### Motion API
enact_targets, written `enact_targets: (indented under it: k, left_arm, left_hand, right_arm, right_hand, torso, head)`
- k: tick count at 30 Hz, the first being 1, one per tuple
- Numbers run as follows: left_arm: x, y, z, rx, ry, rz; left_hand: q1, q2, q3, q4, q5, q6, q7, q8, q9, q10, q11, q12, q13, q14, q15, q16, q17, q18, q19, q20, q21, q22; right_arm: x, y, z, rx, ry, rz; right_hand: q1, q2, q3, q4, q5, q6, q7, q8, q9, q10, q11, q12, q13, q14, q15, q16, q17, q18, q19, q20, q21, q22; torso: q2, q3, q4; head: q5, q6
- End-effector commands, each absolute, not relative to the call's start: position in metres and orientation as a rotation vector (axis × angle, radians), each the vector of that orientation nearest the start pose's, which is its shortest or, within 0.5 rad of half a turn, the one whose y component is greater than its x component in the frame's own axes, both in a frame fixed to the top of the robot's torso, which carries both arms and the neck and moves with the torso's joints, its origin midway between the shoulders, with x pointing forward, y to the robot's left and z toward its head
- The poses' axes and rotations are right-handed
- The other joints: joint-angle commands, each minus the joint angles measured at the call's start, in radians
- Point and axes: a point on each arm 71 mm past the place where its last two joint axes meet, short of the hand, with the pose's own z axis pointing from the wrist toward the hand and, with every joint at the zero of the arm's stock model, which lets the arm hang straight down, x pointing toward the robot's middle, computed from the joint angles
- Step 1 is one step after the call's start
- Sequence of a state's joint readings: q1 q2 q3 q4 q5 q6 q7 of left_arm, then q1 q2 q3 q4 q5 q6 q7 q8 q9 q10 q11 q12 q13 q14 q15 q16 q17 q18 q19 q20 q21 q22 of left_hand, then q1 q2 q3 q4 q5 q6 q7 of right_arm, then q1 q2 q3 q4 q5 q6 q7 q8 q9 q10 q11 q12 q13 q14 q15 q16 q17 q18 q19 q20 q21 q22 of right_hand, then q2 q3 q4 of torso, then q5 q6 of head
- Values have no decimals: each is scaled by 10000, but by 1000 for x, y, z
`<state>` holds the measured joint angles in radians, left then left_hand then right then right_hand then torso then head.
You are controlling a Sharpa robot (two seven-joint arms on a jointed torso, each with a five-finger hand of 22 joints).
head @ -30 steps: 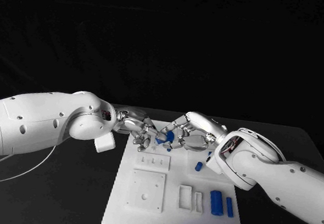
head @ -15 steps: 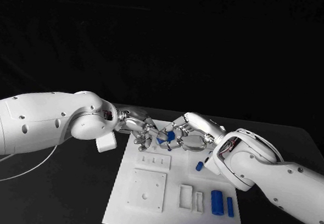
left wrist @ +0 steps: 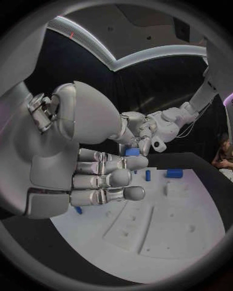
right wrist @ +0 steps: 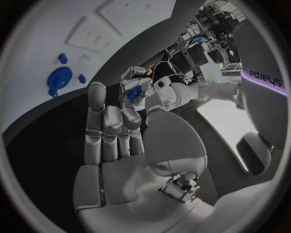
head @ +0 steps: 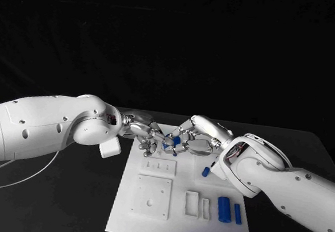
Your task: Assemble the parts on the task board
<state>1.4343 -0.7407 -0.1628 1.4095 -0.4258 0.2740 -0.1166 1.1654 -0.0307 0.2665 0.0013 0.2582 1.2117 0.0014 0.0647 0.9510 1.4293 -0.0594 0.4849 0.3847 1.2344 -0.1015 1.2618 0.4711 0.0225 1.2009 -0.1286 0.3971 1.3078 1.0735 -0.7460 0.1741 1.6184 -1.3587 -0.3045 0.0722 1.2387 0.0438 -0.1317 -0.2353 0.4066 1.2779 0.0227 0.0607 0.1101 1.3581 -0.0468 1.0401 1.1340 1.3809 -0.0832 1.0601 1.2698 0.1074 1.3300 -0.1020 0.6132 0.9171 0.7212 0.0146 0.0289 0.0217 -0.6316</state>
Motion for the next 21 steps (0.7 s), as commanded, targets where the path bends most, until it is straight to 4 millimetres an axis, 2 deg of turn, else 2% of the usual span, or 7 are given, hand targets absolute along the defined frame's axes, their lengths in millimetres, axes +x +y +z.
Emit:
enact_targets:
  k: [1, 7, 11, 15, 21]
  left_arm:
    - [506, 167, -147, -4352, 22744, -12953]
    - [507, 169, -147, -4671, 22621, -13026]
    - [507, 169, -147, -4810, 22599, -13082]
    - [507, 169, -147, -4903, 22607, -13121]
    - [507, 169, -149, -5001, 22686, -13178]
  left_hand:
    - [923, 857, -2, 66, 42, 7, -59, 32, 5, -18, -67, 29, -9, -1, -72, 25, -22, -155, 60, 19, 53, 188]
    - [861, 834, -100, 256, -19, -5, -62, 25, -124, -22, -62, 14, -32, -6, -66, 1, -67, -161, 57, 26, 22, 180]
    - [858, 787, -198, 436, -39, -44, -52, 18, -376, -36, -53, -9, -56, -11, -57, -14, -110, -164, 70, 35, -25, 178]
    - [802, 641, -369, 600, -84, -66, -64, 19, -572, -53, -50, -33, -76, -24, -51, -35, -146, -171, 67, 43, -75, 173]
    - [825, 400, -583, 625, -86, -41, -85, 21, -746, -47, -56, -60, -103, -36, -54, -37, -172, -185, 76, 41, -131, 174]
  right_arm:
    - [461, -123, -146, -1538, 14705, 10497]
    - [460, -123, -145, -1483, 14457, 10367]
    - [460, -123, -145, -1449, 14345, 10290]
    - [460, -123, -144, -1415, 14264, 10203]
    - [459, -122, -145, -1433, 14272, 10080]
  right_hand:
    - [66, 76, 99, 15, -40, 115, -24, 26, 359, 51, -66, 20, 49, 27, -75, 31, 20, -139, 33, -66, -40, 83]
    - [-19, -16, 233, 100, 22, 250, -95, 25, 491, 177, -116, 97, 222, 94, -113, 53, 60, -156, 106, -104, -113, 278]
    - [-86, -64, 272, 166, 164, 332, -138, 27, 520, 262, -149, 171, 339, 150, -140, 111, 103, -179, 168, -131, -99, 372]
    - [-173, -119, 332, 273, 285, 412, -189, 26, 539, 381, -186, 243, 467, 233, -175, 173, 147, -220, 271, -169, -7, 525]
    - [-228, -230, 550, 422, 336, 477, -221, 27, 526, 497, -215, 203, 646, 295, -206, 153, 187, -284, 371, -214, -59, 720]
  torso:
    - [1, 0, 4]
    - [0, 3, 2]
    - [1, 2, 0]
    - [4, -1, -2]
    - [5, -2, -4]
  head:
    - [-5, -1]
    - [-10, -1]
    - [-17, 5]
    - [-25, 20]
    - [-47, 14]
